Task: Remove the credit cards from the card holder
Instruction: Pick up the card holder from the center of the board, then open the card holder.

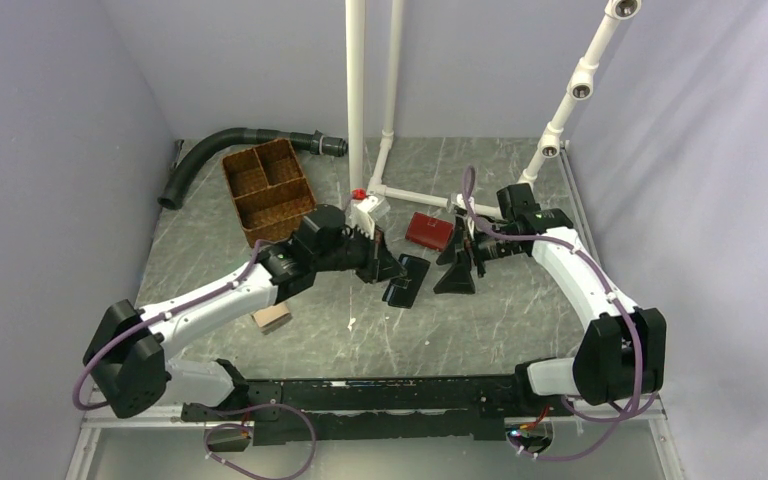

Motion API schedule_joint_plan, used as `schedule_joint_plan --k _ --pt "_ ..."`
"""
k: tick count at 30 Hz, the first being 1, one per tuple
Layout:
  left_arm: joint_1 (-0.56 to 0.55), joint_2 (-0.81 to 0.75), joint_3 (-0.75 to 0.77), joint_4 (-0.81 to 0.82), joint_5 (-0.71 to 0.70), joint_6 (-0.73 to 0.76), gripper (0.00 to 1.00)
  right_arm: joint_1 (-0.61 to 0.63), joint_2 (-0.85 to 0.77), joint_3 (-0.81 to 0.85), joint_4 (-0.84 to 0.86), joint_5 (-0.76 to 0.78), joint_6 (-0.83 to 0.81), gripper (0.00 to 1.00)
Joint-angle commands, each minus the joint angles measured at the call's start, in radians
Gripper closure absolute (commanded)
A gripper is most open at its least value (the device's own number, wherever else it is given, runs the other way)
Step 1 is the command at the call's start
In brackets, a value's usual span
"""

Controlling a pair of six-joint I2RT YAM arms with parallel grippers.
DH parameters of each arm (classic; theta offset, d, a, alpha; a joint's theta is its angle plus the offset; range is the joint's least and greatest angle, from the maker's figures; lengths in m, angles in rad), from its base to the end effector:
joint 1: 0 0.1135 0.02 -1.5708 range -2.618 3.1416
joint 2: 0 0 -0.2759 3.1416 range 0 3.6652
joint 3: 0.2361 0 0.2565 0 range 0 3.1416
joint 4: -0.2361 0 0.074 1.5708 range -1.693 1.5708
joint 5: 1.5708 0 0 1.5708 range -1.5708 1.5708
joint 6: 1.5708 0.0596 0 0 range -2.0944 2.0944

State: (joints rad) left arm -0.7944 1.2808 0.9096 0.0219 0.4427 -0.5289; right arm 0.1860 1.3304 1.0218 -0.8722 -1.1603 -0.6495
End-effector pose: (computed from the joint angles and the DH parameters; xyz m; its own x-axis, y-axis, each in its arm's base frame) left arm 0.2028 -0.2429 0.2996 -0.6746 0.0362 -0.7373 0.6791 0.4219 -0.6007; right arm 0.2329 0.0994 0.2724 -0.4721 -0.3344 -0.8157 -0.8813 0.1576 0.4455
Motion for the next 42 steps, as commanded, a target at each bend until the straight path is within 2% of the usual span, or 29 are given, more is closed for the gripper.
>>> schedule_joint_plan --k 1,8,17,24,28,31,35,40,42 --pt "-0.043 0.029 0.086 0.005 -0.005 0.09 1.0 0.003 -0.023 0.05 -0.125 0.076 -0.225 0.01" --pt "-0.081 0.062 0.123 -0.019 0.018 0.132 1.0 0.036 0.006 0.103 -0.244 0.078 -0.47 0.01" --pt "-0.103 0.06 0.125 -0.009 0.044 0.148 1.0 0.06 0.06 0.181 -0.216 0.121 -0.489 0.01" --pt "-0.111 0.054 0.126 0.013 0.048 0.145 1.0 0.149 0.072 0.162 -0.251 0.065 -0.537 0.09" --pt "-0.113 0.046 0.123 0.021 0.049 0.144 1.0 0.182 0.059 0.147 -0.302 0.047 -0.595 0.2" --pt "-0.115 0.037 0.114 0.025 0.043 0.141 1.0 0.185 0.051 0.147 -0.335 0.06 -0.633 0.32" --pt "-0.115 0.024 0.107 0.03 0.032 0.139 1.0 0.193 0.029 0.153 -0.379 0.085 -0.676 0.56" --pt "-0.115 0.003 0.096 0.028 0.013 0.125 0.99 0.198 0.007 0.185 -0.417 0.132 -0.702 0.99" --pt "-0.115 -0.014 0.091 0.034 -0.001 0.1 0.91 0.198 -0.009 0.192 -0.432 0.134 -0.718 1.0"
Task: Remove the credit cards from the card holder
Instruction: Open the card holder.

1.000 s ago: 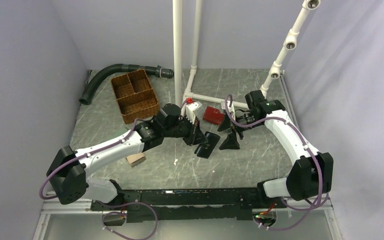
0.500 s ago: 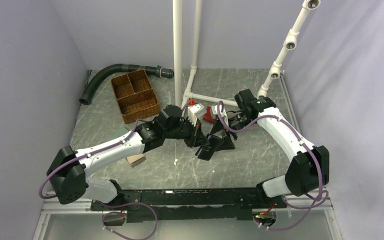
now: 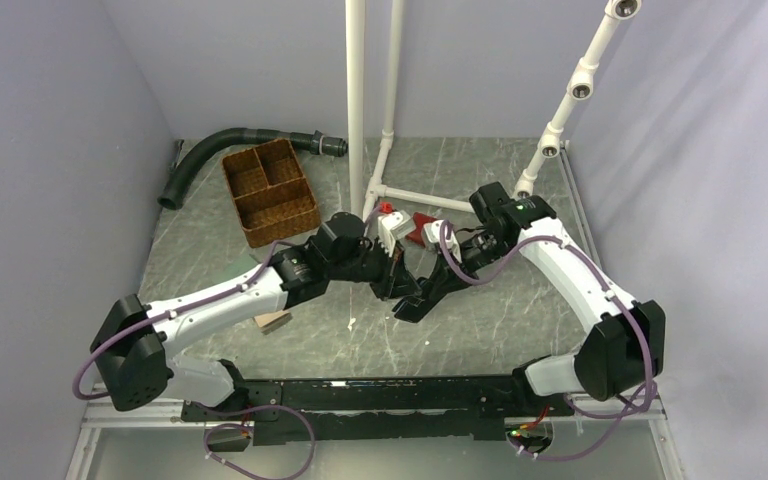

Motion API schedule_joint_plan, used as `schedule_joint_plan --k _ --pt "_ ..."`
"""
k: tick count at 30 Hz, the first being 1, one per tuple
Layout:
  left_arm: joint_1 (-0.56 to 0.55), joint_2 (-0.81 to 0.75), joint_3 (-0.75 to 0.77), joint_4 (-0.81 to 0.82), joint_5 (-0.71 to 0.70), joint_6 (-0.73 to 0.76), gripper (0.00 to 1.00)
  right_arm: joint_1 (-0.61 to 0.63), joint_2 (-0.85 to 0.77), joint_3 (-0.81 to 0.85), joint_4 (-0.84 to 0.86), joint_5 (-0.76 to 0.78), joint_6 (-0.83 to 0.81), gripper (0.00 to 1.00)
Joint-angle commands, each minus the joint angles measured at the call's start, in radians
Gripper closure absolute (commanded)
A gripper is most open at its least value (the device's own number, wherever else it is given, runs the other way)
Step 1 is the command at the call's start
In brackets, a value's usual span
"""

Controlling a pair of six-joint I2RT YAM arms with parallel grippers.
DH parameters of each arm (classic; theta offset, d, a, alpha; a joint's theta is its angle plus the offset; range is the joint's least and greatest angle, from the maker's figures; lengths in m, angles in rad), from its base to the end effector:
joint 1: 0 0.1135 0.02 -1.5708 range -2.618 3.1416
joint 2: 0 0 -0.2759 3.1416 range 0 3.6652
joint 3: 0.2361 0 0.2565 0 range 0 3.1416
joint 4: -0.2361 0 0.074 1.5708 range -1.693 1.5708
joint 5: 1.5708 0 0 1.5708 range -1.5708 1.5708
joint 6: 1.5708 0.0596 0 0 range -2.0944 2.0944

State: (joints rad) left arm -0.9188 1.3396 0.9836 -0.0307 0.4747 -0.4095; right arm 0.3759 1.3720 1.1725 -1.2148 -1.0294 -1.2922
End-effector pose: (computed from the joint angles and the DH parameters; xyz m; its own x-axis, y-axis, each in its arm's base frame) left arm 0.1780 -0.2781 0.3035 -0.5937 0.1941 -0.7810 0.7930 0.3057 -0.5269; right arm 0.2028 0.1349 0.2899 0.0487 -0.5135 -0.8567 -0.9696 -0.2303 0.0829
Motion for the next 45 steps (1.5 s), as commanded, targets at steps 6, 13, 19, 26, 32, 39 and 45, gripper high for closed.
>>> schedule_joint_plan --k 6,13,19,26,32,39,45 --pt "0.018 -0.173 0.016 -0.03 -0.099 -0.061 0.23 0.008 -0.174 0.014 -0.04 0.069 -0.138 1.0" --pt "0.026 -0.386 -0.136 -0.065 -0.176 -0.009 0.0 0.008 -0.346 -0.054 0.046 0.062 -0.433 1.0" --pt "0.029 -0.485 -0.236 -0.005 -0.137 0.042 0.01 0.02 -0.583 -0.315 0.428 -0.076 -0.533 1.0" --pt "0.089 -0.419 -0.269 0.131 -0.079 -0.169 0.01 0.056 -0.757 -0.567 0.808 -0.092 -0.496 1.0" --pt "0.213 -0.333 -0.336 0.289 -0.007 -0.559 0.01 0.078 -0.788 -0.622 0.919 -0.058 -0.433 1.0" --pt "0.213 -0.272 -0.329 0.301 -0.011 -0.716 0.0 0.128 -0.825 -0.673 1.014 -0.01 -0.387 1.0" --pt "0.214 -0.254 -0.36 0.305 -0.038 -0.854 0.01 0.184 -0.818 -0.711 1.157 0.09 -0.315 1.0"
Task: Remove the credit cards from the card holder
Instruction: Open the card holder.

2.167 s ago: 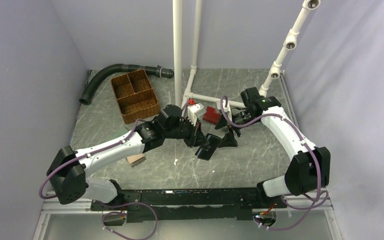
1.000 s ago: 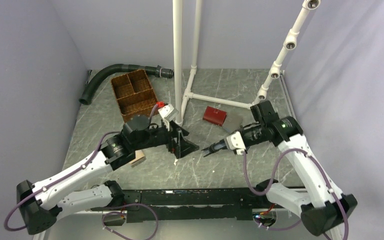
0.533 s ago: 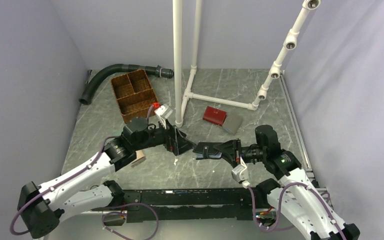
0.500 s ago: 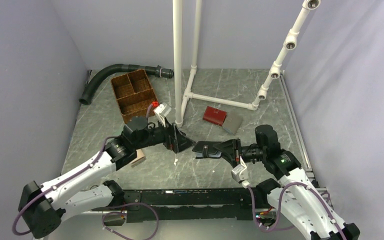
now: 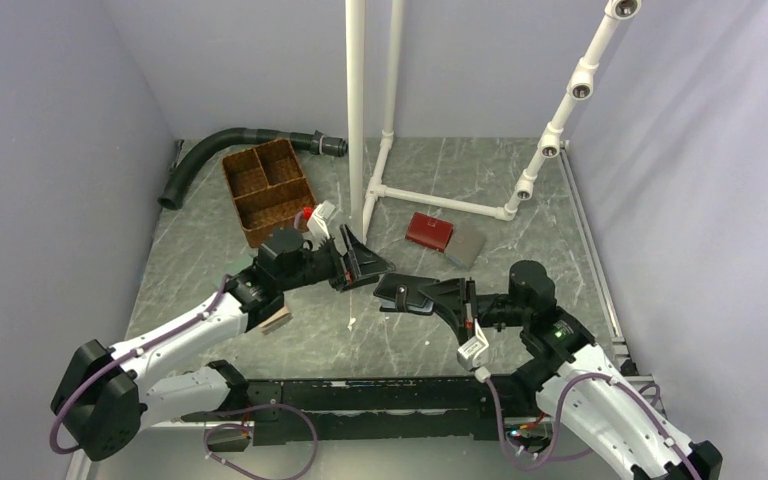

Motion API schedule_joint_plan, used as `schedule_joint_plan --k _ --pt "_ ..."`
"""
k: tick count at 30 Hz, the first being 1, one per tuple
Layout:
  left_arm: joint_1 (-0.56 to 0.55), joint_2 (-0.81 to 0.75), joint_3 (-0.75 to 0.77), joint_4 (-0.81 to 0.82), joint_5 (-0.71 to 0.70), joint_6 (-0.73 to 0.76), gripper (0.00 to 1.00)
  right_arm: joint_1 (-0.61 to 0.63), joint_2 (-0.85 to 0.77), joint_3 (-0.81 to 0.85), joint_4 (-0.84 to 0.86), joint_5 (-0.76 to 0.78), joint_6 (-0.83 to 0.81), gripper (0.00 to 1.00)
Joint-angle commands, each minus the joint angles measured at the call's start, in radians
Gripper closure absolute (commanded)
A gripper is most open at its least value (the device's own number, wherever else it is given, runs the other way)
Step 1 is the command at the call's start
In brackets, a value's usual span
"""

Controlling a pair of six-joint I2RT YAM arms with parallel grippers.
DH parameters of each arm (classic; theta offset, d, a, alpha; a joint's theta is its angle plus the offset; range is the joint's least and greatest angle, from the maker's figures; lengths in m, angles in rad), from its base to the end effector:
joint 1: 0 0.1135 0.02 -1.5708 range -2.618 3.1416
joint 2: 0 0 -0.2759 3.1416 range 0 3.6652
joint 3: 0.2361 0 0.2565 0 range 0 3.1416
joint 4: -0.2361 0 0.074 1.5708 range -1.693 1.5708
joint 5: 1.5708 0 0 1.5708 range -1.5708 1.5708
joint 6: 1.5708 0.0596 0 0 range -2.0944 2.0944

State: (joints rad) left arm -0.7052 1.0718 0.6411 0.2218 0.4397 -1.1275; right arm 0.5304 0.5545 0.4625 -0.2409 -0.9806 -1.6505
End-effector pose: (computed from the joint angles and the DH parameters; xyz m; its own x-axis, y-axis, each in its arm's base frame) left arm 0.1852 -0.1909 0.2796 -0.8840 -0.3210 -0.3399 0.2449 0.3012 -0.9216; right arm 0.0962 0.1138 0.2606 0.9783 -0.0694 -0.1954 -0.2047 -0.1714 -0.9637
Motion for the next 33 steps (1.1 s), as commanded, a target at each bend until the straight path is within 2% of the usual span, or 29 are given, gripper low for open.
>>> schedule_joint_plan --k 1,5,9,14,17,18,21,22,23,25,29,31,33 --pt "0.001 0.018 -0.026 0.045 -0.005 -0.154 0.02 0.038 0.002 -0.003 0.198 0.054 0.054 1.0" --pt "0.001 0.021 -0.043 0.008 -0.017 -0.197 0.03 0.065 0.008 -0.014 0.236 0.094 0.07 1.0" --pt "0.002 0.023 -0.073 0.075 -0.015 -0.254 0.05 0.085 0.02 -0.023 0.29 0.137 0.083 1.0" --pt "0.001 0.046 -0.102 0.225 -0.006 -0.37 0.18 0.122 0.037 -0.04 0.342 0.189 0.092 1.0" --pt "0.0 0.054 -0.097 0.259 -0.009 -0.412 0.26 0.141 0.043 -0.049 0.352 0.216 0.096 1.0" --pt "0.0 0.052 -0.095 0.262 -0.014 -0.42 0.3 0.146 0.043 -0.052 0.353 0.221 0.097 1.0" --pt "0.0 0.039 -0.09 0.247 -0.026 -0.431 0.5 0.159 0.038 -0.06 0.351 0.233 0.1 1.0" --pt "0.0 0.034 -0.088 0.237 -0.03 -0.431 0.59 0.162 0.036 -0.061 0.347 0.239 0.102 1.0" --pt "0.0 0.027 -0.086 0.222 -0.034 -0.43 0.74 0.164 0.036 -0.06 0.34 0.246 0.106 1.0" --pt "0.0 0.012 -0.084 0.193 -0.044 -0.421 0.88 0.166 0.035 -0.057 0.317 0.256 0.111 1.0" --pt "0.004 -0.004 -0.084 0.166 -0.061 -0.387 1.0 0.166 0.015 -0.058 0.252 0.249 0.105 1.0" --pt "0.009 0.001 -0.085 0.168 -0.06 -0.363 1.0 0.167 -0.003 -0.062 0.22 0.237 0.115 0.85" --pt "0.013 0.006 -0.083 0.159 -0.055 -0.322 1.0 0.168 -0.017 -0.043 0.148 0.223 0.129 0.54"
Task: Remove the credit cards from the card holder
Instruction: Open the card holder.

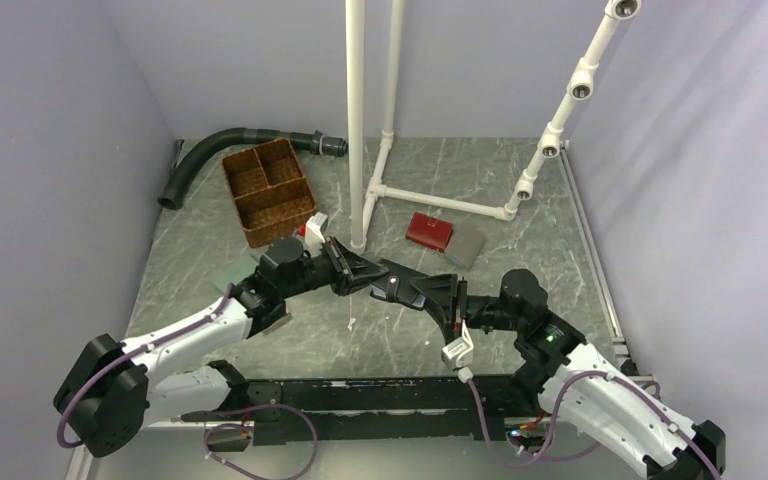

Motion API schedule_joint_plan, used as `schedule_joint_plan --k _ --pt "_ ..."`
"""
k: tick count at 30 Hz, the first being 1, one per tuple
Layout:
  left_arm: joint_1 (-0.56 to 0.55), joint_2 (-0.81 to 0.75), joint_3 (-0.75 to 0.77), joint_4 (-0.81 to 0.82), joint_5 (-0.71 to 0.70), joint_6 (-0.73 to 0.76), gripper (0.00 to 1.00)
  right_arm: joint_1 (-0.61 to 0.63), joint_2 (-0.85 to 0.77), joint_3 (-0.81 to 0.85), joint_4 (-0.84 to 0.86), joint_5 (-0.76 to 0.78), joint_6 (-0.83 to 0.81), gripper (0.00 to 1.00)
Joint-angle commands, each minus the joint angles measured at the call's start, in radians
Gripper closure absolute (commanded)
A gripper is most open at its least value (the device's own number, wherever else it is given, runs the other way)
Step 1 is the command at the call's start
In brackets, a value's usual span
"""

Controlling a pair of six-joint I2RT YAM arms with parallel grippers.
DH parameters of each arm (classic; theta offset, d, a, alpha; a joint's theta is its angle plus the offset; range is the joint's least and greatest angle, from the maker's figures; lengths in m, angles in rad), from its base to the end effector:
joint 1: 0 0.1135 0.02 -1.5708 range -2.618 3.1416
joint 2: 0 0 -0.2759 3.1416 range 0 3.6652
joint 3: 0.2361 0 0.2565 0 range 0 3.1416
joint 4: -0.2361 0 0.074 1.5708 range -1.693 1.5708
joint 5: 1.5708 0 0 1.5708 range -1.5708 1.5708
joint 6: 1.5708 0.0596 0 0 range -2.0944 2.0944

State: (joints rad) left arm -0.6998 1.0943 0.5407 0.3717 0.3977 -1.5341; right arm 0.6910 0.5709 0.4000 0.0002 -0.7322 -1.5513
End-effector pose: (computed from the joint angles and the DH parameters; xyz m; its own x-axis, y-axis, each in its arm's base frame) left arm 0.1870 -0.1877 0.2553 -0.8897 -0.4553 0.0339 -0.1058 0.1333 -0.9854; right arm 0.0982 0.1329 0.2592 0.9789 -0.1553 -0.1328 -0.1500 -0.1052 -0.9831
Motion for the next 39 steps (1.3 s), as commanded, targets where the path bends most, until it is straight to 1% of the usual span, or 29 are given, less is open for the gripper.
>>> schedule_joint_plan --k 1,2,3,4,5,7,10,12,15,17,19,21,23,24,26,27,29,30,32,34,39 --pt "0.011 -0.016 0.023 -0.012 -0.012 0.121 1.0 0.007 -0.036 0.039 -0.143 -0.034 0.042 0.41" --pt "0.018 -0.018 0.03 -0.038 -0.011 0.154 1.0 0.007 -0.035 0.068 -0.206 -0.04 0.056 0.28" --pt "0.024 -0.021 0.036 -0.065 -0.011 0.202 1.0 0.006 -0.029 0.101 -0.283 -0.046 0.061 0.18" --pt "0.03 -0.024 0.044 -0.102 -0.013 0.252 1.0 0.007 -0.023 0.128 -0.351 -0.049 0.072 0.11" --pt "0.039 -0.028 0.047 -0.125 -0.016 0.287 1.0 0.007 -0.015 0.153 -0.411 -0.05 0.093 0.07" --pt "0.051 -0.031 0.039 -0.121 -0.014 0.375 1.0 0.006 -0.004 0.186 -0.495 -0.047 0.144 0.01" --pt "0.06 -0.028 0.031 -0.078 0.015 0.514 1.0 0.007 0.039 0.244 -0.522 -0.028 0.398 0.01" --pt "0.059 -0.017 0.043 -0.074 0.046 0.622 1.0 0.005 0.109 0.322 -0.57 -0.019 0.545 0.01" --pt "0.059 0.014 0.079 -0.093 0.096 0.765 1.0 -0.017 0.23 0.415 -0.655 -0.056 0.735 0.01" --pt "0.06 0.034 0.101 -0.098 0.119 0.837 1.0 -0.071 0.296 0.454 -0.701 -0.122 0.829 0.01" --pt "0.059 0.047 0.114 -0.091 0.127 0.911 1.0 -0.177 0.367 0.488 -0.75 -0.222 0.898 0.01" --pt "0.059 0.051 0.124 -0.086 0.122 0.965 1.0 -0.304 0.451 0.53 -0.823 -0.341 0.906 0.01" --pt "0.058 0.059 0.134 -0.065 0.126 0.993 1.0 -0.385 0.56 0.594 -0.934 -0.423 0.855 0.01" --pt "0.057 0.065 0.136 -0.045 0.131 0.996 1.0 -0.399 0.638 0.639 -1.034 -0.437 0.813 0.01" --pt "0.052 0.075 0.144 -0.011 0.139 0.999 1.0 -0.405 0.738 0.709 -1.144 -0.468 0.731 0.01" --pt "0.046 0.078 0.149 -0.005 0.136 1.002 1.0 -0.404 0.774 0.734 -1.176 -0.486 0.716 0.02" --pt "0.029 0.081 0.16 -0.007 0.126 1.015 1.0 -0.409 0.81 0.744 -1.165 -0.508 0.757 0.01" --pt "0.021 0.081 0.166 -0.013 0.118 1.02 1.0 -0.41 0.798 0.732 -1.129 -0.499 0.789 0.01" --pt "0.003 0.079 0.174 -0.017 0.104 1.025 1.0 -0.423 0.745 0.688 -1.02 -0.424 0.878 0.0" --pt "-0.009 0.078 0.176 -0.012 0.087 1.025 1.0 -0.448 0.717 0.66 -0.967 -0.384 0.94 0.0" --pt "-0.035 0.112 0.194 0.041 0.071 1.004 1.0 -0.462 0.679 0.611 -0.899 -0.42 0.995 0.0"
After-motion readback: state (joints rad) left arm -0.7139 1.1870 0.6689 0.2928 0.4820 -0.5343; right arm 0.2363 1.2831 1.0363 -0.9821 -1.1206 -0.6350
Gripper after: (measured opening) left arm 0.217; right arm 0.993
